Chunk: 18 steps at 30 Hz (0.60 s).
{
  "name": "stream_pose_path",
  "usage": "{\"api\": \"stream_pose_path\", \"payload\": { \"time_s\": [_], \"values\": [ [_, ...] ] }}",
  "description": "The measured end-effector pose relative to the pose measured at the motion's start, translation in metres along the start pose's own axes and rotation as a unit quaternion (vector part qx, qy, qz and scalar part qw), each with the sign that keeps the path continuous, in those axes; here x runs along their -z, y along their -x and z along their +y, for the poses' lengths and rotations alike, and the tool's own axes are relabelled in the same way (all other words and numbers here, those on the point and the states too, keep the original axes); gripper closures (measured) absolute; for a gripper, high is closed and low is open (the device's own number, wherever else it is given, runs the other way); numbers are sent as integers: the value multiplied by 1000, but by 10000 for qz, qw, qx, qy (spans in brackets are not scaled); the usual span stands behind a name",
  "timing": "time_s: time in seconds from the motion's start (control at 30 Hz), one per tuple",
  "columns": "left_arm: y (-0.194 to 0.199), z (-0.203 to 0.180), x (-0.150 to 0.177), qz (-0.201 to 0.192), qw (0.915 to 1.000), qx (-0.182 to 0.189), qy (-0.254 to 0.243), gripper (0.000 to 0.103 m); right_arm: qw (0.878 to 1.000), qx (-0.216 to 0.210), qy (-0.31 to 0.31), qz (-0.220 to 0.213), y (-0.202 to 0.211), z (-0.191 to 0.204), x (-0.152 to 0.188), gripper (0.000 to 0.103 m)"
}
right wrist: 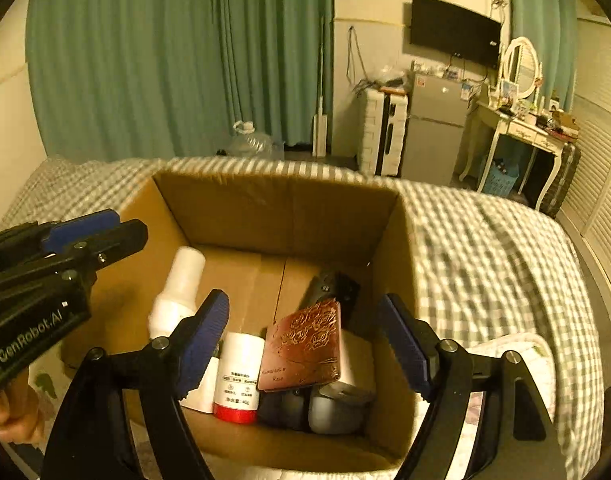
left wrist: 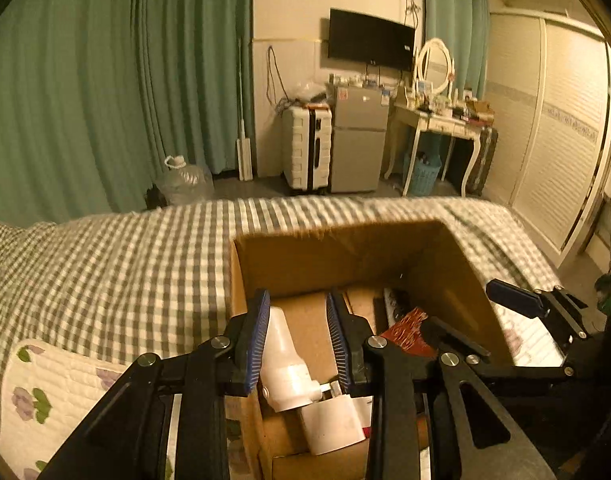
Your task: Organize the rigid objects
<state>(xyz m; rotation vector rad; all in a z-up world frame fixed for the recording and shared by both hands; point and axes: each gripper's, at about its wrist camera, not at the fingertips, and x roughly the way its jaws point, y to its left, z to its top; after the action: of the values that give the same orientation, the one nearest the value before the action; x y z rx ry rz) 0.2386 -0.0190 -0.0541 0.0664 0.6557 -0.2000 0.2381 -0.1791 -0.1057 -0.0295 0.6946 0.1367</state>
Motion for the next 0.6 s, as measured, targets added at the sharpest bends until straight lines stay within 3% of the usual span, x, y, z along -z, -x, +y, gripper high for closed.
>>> {"api": "stream_pose_path", "payload": {
  "time_s": [0.1,0.23,0.4,0.6],
  "values": [
    [24,-2,-11,-239,9997,-65,23,52,9995,100,-40,-284,28,-1,-10,20],
    [62,-4,-23,-601,9980,-188,15,50,9972,171,-83,-721,71,-4,-27,11],
    [115,-5,-36,-1012,9945,-274,54,43,9918,289,-125,-1235,127,-1,-42,4],
    [179,-7,-45,-1410,9898,-183,77,42,9848,289,-176,-1705,193,8,-55,0]
  ]
}}
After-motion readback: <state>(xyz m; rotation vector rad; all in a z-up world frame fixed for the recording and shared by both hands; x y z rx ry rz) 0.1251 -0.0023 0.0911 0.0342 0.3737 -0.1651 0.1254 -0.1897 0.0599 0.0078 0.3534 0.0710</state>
